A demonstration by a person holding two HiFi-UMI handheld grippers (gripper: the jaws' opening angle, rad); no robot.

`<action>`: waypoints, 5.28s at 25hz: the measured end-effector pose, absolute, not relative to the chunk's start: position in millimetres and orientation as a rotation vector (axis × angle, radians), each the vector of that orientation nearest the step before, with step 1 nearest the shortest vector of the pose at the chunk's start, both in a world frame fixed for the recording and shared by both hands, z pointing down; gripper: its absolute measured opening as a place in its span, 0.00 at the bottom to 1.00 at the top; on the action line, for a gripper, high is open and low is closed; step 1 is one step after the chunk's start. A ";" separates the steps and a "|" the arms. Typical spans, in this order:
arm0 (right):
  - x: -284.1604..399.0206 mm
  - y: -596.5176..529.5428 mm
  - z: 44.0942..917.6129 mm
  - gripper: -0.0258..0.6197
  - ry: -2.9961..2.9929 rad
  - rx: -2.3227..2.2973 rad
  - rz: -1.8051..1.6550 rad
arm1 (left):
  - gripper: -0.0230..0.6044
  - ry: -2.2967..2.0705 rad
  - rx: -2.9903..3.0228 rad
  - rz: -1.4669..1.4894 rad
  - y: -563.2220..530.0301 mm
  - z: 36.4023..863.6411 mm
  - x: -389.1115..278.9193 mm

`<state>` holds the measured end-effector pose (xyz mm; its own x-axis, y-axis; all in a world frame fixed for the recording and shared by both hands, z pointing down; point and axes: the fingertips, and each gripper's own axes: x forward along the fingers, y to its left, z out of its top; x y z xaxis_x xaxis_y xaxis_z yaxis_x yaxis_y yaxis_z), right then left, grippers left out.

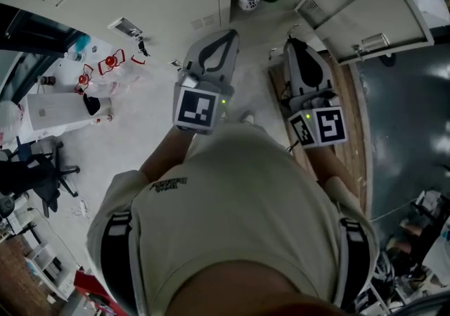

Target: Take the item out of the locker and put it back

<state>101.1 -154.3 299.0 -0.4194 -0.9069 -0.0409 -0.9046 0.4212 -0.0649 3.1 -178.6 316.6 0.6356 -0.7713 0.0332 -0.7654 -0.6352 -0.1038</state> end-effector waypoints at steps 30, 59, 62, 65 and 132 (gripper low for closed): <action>92.7 -253.2 327.9 0.46 2.737 -1.633 -0.014 | 0.06 1.419 -2.696 -0.102 -240.5 331.8 13.1; 59.4 -372.0 472.9 0.66 2.857 -1.737 -0.351 | 0.06 1.497 -2.750 -0.214 -298.6 412.8 9.8; 58.0 -373.1 475.5 0.66 2.859 -1.733 -0.360 | 0.06 1.495 -2.753 -0.216 -299.2 414.5 10.8; 57.6 -375.6 474.6 0.66 2.856 -1.733 -0.344 | 0.06 1.495 -2.755 -0.214 -300.6 415.0 11.4; 99.4 -163.1 278.7 0.52 2.781 -1.456 0.006 | 0.06 1.384 -2.652 -0.070 -189.2 284.8 -2.7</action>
